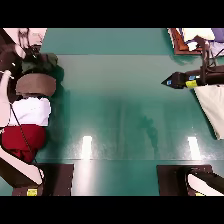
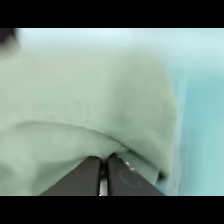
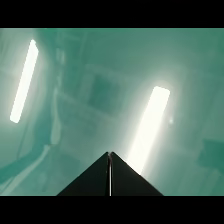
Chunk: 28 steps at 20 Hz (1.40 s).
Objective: Fold the shirts.
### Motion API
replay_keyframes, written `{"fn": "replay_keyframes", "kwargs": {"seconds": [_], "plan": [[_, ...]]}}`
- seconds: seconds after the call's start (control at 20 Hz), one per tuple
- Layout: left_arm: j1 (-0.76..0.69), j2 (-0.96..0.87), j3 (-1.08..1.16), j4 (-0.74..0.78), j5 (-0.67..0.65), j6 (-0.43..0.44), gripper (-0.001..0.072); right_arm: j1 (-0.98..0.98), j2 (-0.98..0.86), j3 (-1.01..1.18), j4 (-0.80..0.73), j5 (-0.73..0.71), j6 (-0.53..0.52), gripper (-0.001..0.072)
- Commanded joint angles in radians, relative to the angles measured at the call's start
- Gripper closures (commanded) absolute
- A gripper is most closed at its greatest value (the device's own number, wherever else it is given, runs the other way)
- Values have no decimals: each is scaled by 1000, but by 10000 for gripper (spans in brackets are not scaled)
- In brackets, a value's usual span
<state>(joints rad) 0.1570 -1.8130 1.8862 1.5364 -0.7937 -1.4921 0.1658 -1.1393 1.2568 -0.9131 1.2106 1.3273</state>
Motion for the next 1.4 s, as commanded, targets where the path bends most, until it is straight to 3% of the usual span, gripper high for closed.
{"fn": "replay_keyframes", "kwargs": {"seconds": [0.0, 0.15, 0.35, 0.55, 0.65, 0.85, 0.9, 1.0, 1.15, 1.35], "plan": [[-35, 136, 153, -23, -115, 22, 678, -8, 0, 115, -8, -45, -1, 693], [-118, 332, 170, -22, -188, 51, 678, -54, 0, 254, -6, -56, -1, 693], [-321, 517, 169, -21, -384, 86, 678, -114, 0, 407, -4, -55, -1, 693], [-561, 537, 100, -22, -576, 10, 678, -118, 0, 511, -6, -35, -1, 694], [-684, 537, -35, -22, -581, -31, 678, -118, 0, 533, -6, -10, -1, 694], [-879, 537, -370, -27, -460, -75, 676, -118, 1, 534, -6, 64, -1, 693], [-900, 537, -440, -36, -435, -91, 634, -118, 1, 534, -6, 81, -1, 693], [-906, 537, -524, -78, -416, -106, 69, -118, 1, 534, -6, 103, -1, 694], [-883, 537, -512, -8, -406, -75, 65, -118, 1, 534, -6, 111, -1, 693], [-700, 530, -487, -48, -267, -71, 66, -118, 1, 534, -6, 132, -1, 693]]}}
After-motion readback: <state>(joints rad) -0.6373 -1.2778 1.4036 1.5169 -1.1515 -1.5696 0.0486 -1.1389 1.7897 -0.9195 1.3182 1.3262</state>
